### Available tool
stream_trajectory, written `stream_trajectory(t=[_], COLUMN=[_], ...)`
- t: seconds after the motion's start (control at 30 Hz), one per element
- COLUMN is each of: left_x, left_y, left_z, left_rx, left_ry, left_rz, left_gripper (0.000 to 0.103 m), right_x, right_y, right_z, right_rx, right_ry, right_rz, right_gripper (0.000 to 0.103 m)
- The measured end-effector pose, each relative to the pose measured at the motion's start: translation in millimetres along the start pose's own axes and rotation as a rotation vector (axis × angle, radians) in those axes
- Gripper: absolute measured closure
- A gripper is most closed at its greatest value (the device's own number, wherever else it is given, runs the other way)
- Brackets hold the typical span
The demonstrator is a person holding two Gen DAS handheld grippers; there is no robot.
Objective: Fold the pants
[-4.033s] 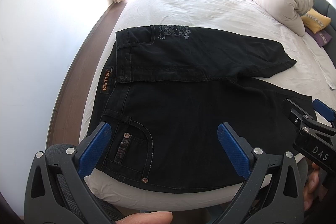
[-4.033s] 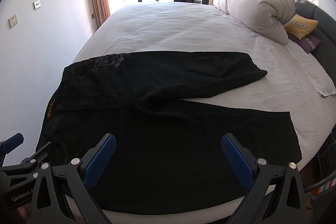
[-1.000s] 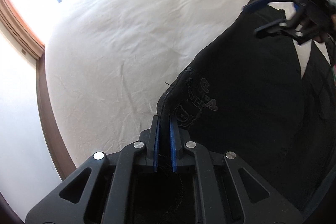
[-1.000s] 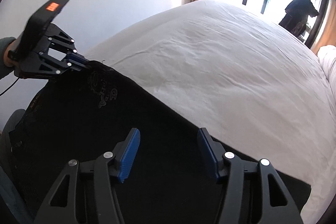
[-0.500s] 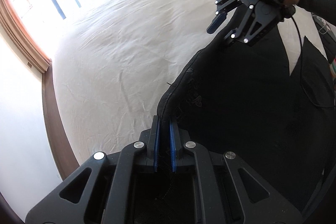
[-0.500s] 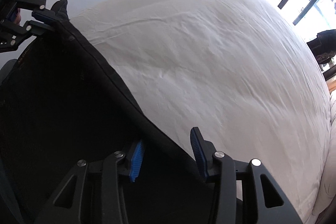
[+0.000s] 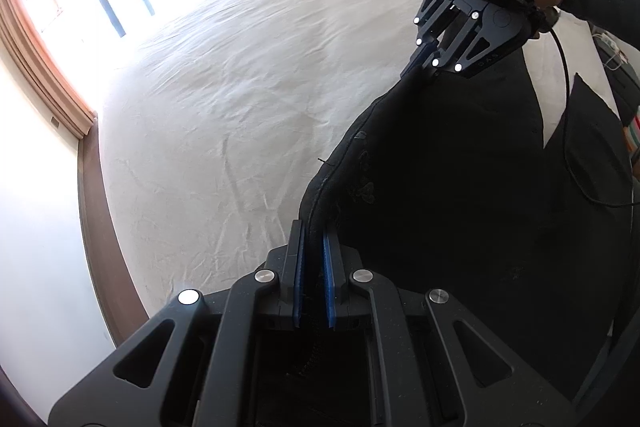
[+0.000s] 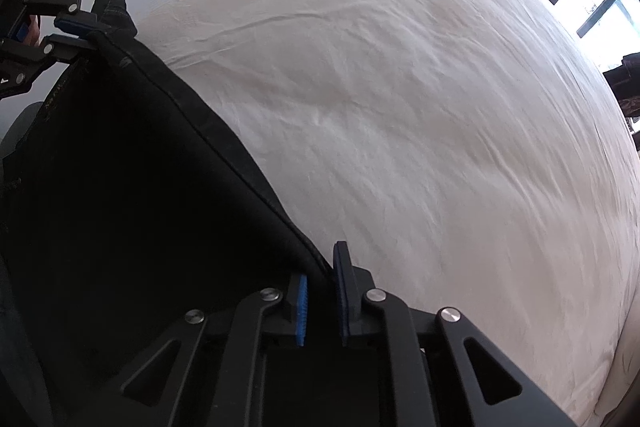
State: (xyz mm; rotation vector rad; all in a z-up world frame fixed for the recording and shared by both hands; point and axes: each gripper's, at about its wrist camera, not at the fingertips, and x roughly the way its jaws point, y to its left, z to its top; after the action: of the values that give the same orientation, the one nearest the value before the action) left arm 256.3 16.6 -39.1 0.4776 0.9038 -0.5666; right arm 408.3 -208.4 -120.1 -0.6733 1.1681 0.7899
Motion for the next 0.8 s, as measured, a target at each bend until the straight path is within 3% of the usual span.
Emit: stream_trajectory(t=[0.37, 0.67, 0.8], left_x=[-27, -64, -77], left_y=[-27, -60, -71], left_z=[-6, -19, -31], left_rx=[-0.022, -0.028, -0.033], left_ry=[-0.035, -0.061, -0.073], left_rz=[-0.002, -0.024, -0.028], left_gripper=[0.096, 0.096, 0.096], right_x=[-38, -63, -72], right_y=[42, 89, 115], right_z=[-23, -41, -48], right_rx=[0.099, 0.196, 0.184], right_ry=[-0.142, -0.254, -0.261], right_rz=[-0.059, -0.018, -0.005], right_gripper=[0.098, 0.099, 0.099])
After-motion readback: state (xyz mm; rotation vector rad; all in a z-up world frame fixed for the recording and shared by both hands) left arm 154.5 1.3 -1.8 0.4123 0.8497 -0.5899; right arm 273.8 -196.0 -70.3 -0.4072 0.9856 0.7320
